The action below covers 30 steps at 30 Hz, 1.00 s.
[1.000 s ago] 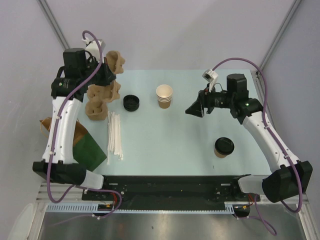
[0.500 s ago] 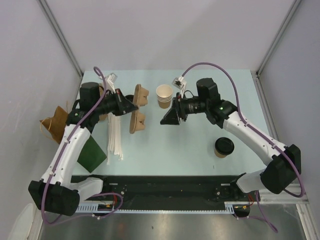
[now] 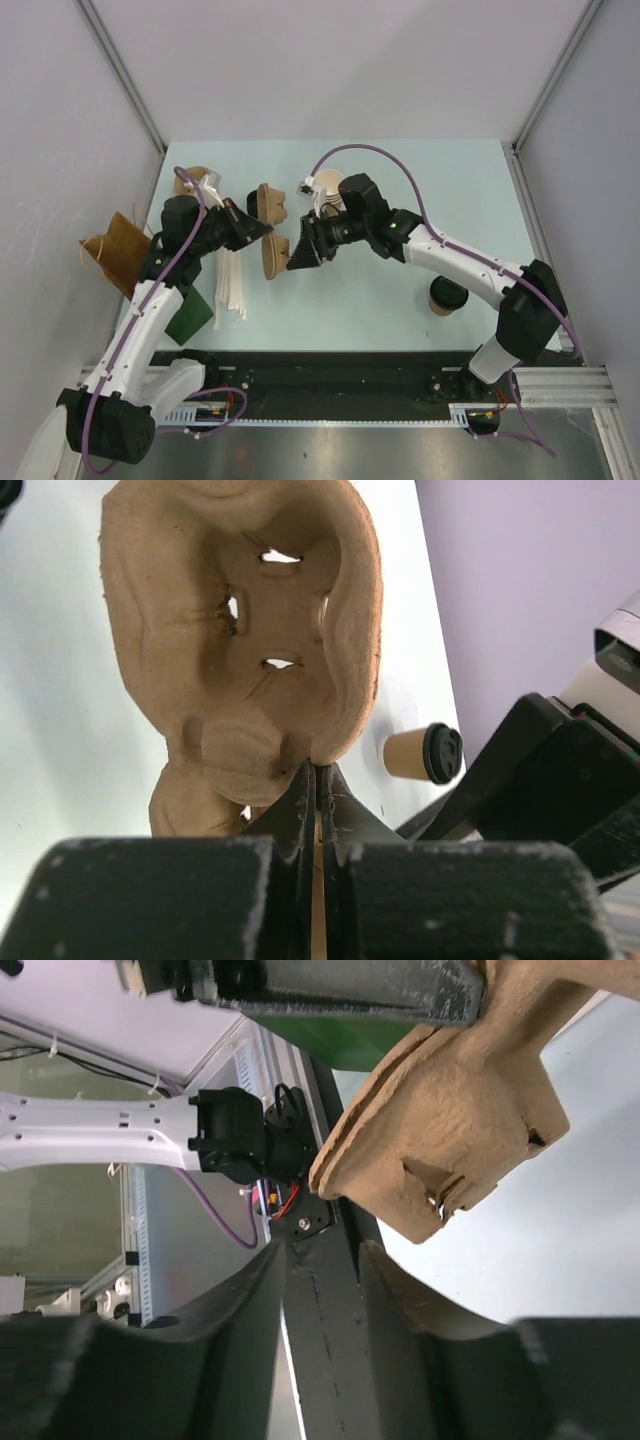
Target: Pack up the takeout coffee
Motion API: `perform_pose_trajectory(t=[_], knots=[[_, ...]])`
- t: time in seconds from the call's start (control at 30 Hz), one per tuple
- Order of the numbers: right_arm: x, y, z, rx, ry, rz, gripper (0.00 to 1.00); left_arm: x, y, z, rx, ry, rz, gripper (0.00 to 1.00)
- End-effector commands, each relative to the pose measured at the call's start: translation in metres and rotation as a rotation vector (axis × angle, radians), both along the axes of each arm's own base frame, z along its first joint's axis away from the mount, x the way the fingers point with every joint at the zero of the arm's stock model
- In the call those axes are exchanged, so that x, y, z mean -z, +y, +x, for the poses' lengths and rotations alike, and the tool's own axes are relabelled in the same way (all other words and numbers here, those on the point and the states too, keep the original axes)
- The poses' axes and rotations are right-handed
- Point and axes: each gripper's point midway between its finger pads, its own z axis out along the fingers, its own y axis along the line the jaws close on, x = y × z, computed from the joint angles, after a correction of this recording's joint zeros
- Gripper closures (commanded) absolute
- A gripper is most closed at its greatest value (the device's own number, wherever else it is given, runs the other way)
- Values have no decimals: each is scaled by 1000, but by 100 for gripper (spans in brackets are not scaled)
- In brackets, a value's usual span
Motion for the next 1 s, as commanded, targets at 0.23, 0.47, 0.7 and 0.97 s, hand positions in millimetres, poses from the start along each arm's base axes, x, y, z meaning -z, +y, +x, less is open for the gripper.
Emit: perform_pose_trajectory(t=[0.23, 0.47, 0.7, 0.97], knots=[[-17, 33, 8, 4, 7, 39, 65, 13, 8, 2, -77, -8, 13, 100], [-6, 41, 8, -1, 11, 15, 70, 13, 5, 0, -69, -10, 14, 100], [2, 45, 17, 25, 2, -11, 73, 19, 4, -5, -59, -3, 21, 100], [7, 41, 24, 58, -10, -37, 76, 20, 4, -5, -60, -2, 23, 100]])
